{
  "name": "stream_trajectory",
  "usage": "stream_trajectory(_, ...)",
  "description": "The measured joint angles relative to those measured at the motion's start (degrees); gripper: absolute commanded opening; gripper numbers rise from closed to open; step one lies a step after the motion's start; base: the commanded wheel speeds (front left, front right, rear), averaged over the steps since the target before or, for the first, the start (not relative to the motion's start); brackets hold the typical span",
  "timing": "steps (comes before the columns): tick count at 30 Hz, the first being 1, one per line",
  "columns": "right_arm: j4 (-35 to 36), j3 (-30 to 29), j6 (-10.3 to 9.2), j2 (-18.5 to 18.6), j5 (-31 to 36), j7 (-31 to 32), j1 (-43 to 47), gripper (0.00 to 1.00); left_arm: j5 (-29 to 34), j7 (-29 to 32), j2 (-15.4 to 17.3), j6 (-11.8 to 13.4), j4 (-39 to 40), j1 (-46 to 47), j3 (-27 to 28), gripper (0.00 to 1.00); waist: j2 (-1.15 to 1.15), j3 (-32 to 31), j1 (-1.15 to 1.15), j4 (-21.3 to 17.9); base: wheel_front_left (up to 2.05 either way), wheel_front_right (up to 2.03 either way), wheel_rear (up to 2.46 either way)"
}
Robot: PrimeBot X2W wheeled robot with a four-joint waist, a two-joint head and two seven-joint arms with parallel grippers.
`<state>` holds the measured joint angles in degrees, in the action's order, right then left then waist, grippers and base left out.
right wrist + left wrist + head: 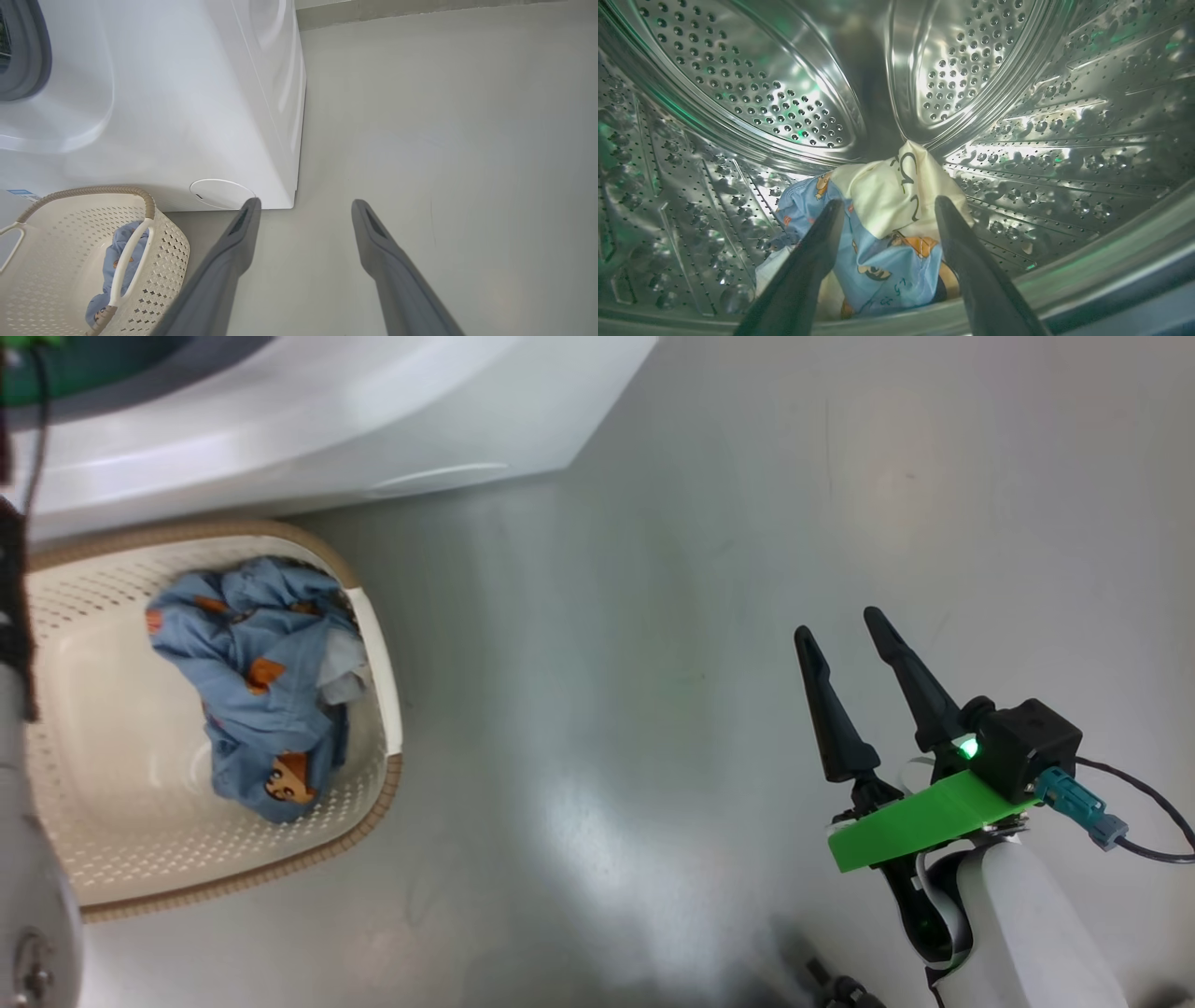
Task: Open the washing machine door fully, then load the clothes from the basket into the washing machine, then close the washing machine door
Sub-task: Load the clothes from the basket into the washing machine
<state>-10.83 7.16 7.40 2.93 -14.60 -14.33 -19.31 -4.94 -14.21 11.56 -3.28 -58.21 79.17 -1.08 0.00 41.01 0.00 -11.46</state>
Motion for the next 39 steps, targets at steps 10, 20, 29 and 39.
stream_trajectory(10,-0.2,-0.58,0.0,0.01,0.75,0.0,0.28,1.0,-1.18,-0.47,-1.68,-0.03,3.92,-7.63,-0.18,1.0,0.0,-5.33,0.0,2.09,0.0,0.0,0.0)
stream_trajectory(20,-1.42,-2.43,0.0,0.04,0.49,0.0,2.31,1.0,-3.49,-0.49,-3.22,-0.59,13.67,-20.09,0.44,1.0,0.0,-11.82,0.0,4.0,0.0,0.0,0.0)
stream_trajectory(29,-1.82,-4.36,0.0,0.04,1.07,0.0,6.44,1.0,-4.57,-0.49,-3.67,-0.33,24.66,-35.67,1.63,1.0,0.0,-18.75,0.0,5.33,0.0,0.0,0.0)
stream_trajectory(39,-2.09,-4.81,0.0,0.03,1.31,0.0,9.95,1.0,-5.42,-0.49,-5.66,1.02,37.77,-51.19,2.2,1.0,0.0,-25.34,0.0,6.68,0.0,0.0,0.0)
